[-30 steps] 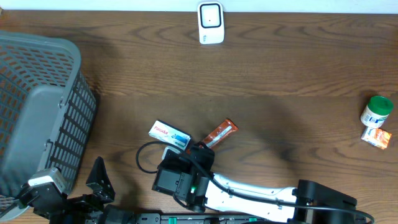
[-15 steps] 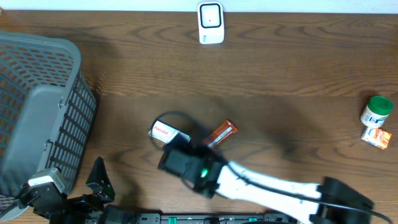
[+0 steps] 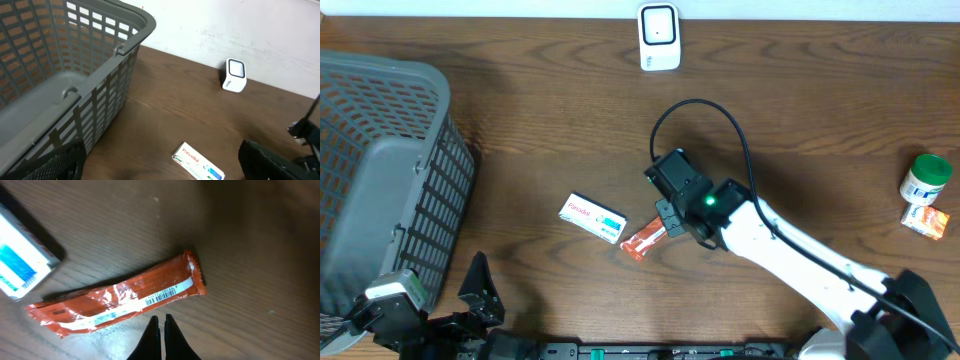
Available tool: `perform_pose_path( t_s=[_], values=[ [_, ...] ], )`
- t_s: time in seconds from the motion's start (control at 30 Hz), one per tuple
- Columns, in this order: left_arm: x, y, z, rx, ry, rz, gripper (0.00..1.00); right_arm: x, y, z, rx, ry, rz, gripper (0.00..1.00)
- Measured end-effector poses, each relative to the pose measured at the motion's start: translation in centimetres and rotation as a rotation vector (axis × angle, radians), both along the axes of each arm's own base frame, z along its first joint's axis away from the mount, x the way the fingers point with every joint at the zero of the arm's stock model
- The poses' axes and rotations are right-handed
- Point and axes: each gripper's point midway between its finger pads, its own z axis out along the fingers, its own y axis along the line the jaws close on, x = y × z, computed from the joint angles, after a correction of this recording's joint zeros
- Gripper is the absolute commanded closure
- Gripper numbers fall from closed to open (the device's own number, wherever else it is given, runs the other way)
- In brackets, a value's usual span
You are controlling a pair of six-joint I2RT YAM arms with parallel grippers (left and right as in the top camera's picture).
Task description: Scan the item barcode
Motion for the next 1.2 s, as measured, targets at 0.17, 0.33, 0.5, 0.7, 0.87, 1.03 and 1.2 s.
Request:
perform_pose_path(
  t_s=[0.17, 0.33, 0.5, 0.7, 0.87, 1.03, 1.2],
  values=[
    [0.0, 0.0, 0.0, 0.000, 0.000, 0.000, 0.03, -0.2, -0.2, -2.9, -0.025, 0.085, -0.009, 0.99],
    [0.0, 0.0, 0.0, 0.000, 0.000, 0.000, 0.03, -0.4, 0.5, -5.0, -0.022, 0.135, 0.001, 0.98],
    [0.0, 0.0, 0.0, 0.000, 0.000, 0.000, 0.03, -1.0, 1.5, -5.6, 0.024, 0.181, 0.024, 0.98],
    [0.0, 0.0, 0.0, 0.000, 0.000, 0.000, 0.02, -1.2, 2.4, -5.5, 0.070, 0.198, 0.044, 0.98],
    [0.0, 0.0, 0.0, 0.000, 0.000, 0.000, 0.03, -1.3, 2.6, -5.5, 0.076, 0.204, 0.051, 0.99],
    [0.0, 0.0, 0.0, 0.000, 0.000, 0.000, 0.03, -0.7, 1.7, -5.5, 0.030, 0.171, 0.037, 0.99],
    [0.0, 0.0, 0.0, 0.000, 0.000, 0.000, 0.03, 0.3, 0.4, -5.5, 0.005, 0.150, 0.001, 0.99]
  ],
)
